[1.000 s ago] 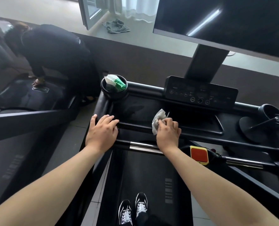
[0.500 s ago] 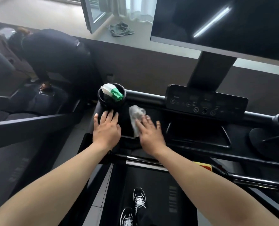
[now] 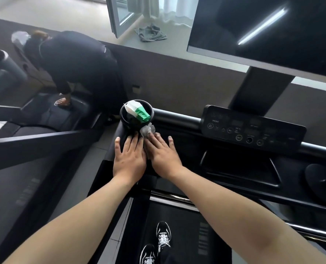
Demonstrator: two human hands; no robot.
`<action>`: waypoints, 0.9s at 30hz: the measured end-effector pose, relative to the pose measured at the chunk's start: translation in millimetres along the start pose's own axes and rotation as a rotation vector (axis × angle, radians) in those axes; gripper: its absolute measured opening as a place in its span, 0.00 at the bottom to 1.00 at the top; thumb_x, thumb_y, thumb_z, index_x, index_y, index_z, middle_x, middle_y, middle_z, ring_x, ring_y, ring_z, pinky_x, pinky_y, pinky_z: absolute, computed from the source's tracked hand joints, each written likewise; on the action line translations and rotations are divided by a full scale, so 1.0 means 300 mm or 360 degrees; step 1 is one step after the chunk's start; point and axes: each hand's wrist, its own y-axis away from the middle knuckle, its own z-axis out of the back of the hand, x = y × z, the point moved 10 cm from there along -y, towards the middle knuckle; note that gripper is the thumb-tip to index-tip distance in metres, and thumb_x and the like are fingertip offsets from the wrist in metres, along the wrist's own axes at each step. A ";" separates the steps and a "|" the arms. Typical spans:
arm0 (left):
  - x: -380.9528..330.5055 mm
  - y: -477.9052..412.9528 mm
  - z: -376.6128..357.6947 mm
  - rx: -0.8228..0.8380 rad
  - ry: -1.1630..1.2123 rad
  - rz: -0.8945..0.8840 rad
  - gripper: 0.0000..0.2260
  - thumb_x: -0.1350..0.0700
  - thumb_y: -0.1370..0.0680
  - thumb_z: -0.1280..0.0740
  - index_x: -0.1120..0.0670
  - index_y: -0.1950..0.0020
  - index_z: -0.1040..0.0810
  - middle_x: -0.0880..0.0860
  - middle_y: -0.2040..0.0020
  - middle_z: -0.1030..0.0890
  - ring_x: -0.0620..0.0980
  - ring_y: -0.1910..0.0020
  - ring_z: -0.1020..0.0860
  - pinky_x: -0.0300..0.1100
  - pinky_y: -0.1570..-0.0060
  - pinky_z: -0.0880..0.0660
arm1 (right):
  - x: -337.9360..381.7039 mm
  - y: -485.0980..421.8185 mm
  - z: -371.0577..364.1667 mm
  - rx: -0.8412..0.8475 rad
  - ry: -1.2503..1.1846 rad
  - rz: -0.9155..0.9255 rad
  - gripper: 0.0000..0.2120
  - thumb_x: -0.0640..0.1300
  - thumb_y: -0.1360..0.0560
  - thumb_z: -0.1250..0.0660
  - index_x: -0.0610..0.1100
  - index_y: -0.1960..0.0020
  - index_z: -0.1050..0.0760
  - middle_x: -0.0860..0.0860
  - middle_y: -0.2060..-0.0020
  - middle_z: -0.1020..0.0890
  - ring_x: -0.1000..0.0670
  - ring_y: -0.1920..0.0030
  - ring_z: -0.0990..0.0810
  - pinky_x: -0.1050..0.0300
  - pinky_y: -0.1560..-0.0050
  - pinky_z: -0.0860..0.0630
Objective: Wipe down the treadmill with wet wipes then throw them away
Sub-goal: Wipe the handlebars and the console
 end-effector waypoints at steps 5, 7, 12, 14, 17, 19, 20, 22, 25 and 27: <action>0.016 -0.029 0.041 -0.0082 0.0425 0.0113 0.27 0.50 0.16 0.50 0.50 0.17 0.51 0.49 0.18 0.46 0.49 0.20 0.48 0.54 0.26 0.71 | -0.210 0.018 0.040 -0.0084 0.0143 -0.0364 0.27 0.48 0.14 0.57 0.48 0.18 0.60 0.53 0.19 0.62 0.51 0.19 0.63 0.40 0.23 0.64; 0.007 -0.049 0.042 -0.0073 0.0528 0.0138 0.27 0.50 0.16 0.48 0.48 0.17 0.49 0.51 0.20 0.45 0.51 0.21 0.48 0.55 0.28 0.73 | -0.249 0.030 0.052 -0.0112 0.0128 -0.0460 0.28 0.49 0.14 0.58 0.47 0.19 0.65 0.53 0.20 0.66 0.52 0.20 0.66 0.41 0.23 0.66; -0.009 -0.060 0.018 -0.0121 0.0498 0.0161 0.28 0.47 0.19 0.53 0.49 0.18 0.43 0.56 0.25 0.41 0.54 0.24 0.44 0.61 0.28 0.71 | -0.237 -0.064 0.112 -0.0193 0.0122 -0.0486 0.29 0.48 0.15 0.55 0.44 0.19 0.65 0.51 0.20 0.66 0.51 0.20 0.67 0.41 0.23 0.66; -0.008 -0.060 0.011 -0.0170 0.0478 0.0145 0.29 0.46 0.20 0.52 0.50 0.20 0.39 0.56 0.27 0.38 0.55 0.26 0.41 0.61 0.27 0.70 | -0.182 -0.146 0.127 -0.0185 0.0110 -0.0411 0.29 0.46 0.15 0.53 0.44 0.18 0.61 0.50 0.19 0.62 0.50 0.20 0.65 0.41 0.23 0.66; -0.012 -0.062 0.008 -0.0250 0.0503 0.0124 0.27 0.47 0.21 0.48 0.51 0.23 0.34 0.58 0.30 0.34 0.58 0.29 0.37 0.62 0.26 0.64 | -0.122 -0.216 0.130 -0.0143 0.0066 -0.0341 0.32 0.40 0.18 0.51 0.43 0.18 0.60 0.50 0.18 0.60 0.50 0.20 0.64 0.41 0.23 0.65; -0.013 -0.062 0.005 -0.0268 0.0477 0.0129 0.27 0.47 0.21 0.48 0.51 0.22 0.34 0.58 0.29 0.34 0.58 0.28 0.36 0.62 0.26 0.66 | -0.125 -0.210 0.133 -0.0135 0.0092 -0.0319 0.33 0.38 0.19 0.51 0.44 0.18 0.62 0.51 0.19 0.62 0.51 0.20 0.65 0.40 0.23 0.66; -0.014 -0.062 0.003 -0.0258 0.0466 0.0134 0.27 0.46 0.21 0.48 0.50 0.22 0.35 0.58 0.29 0.35 0.58 0.28 0.37 0.61 0.26 0.67 | -0.135 -0.198 0.135 -0.0139 0.0129 -0.0301 0.33 0.38 0.19 0.51 0.45 0.18 0.63 0.52 0.19 0.62 0.52 0.20 0.65 0.39 0.24 0.67; -0.010 -0.062 0.005 -0.0238 0.0464 0.0156 0.29 0.45 0.21 0.50 0.49 0.20 0.38 0.56 0.27 0.37 0.57 0.26 0.39 0.60 0.27 0.71 | -0.180 -0.171 0.140 -0.0166 0.0162 -0.0347 0.33 0.39 0.19 0.51 0.46 0.18 0.62 0.53 0.19 0.61 0.52 0.20 0.64 0.38 0.23 0.66; -0.009 -0.063 0.010 -0.0205 0.0475 0.0174 0.30 0.45 0.22 0.54 0.47 0.19 0.42 0.55 0.26 0.41 0.55 0.25 0.43 0.57 0.29 0.75 | -0.304 -0.096 0.158 -0.0260 0.0048 -0.0665 0.32 0.40 0.19 0.50 0.43 0.18 0.60 0.49 0.18 0.61 0.48 0.19 0.63 0.40 0.22 0.63; -0.011 -0.060 0.014 -0.0197 0.0478 0.0176 0.31 0.45 0.22 0.55 0.47 0.18 0.43 0.54 0.26 0.42 0.55 0.25 0.44 0.57 0.29 0.75 | -0.352 -0.038 0.154 -0.0292 -0.0042 -0.0814 0.32 0.41 0.18 0.51 0.40 0.19 0.61 0.44 0.19 0.61 0.45 0.19 0.63 0.46 0.20 0.62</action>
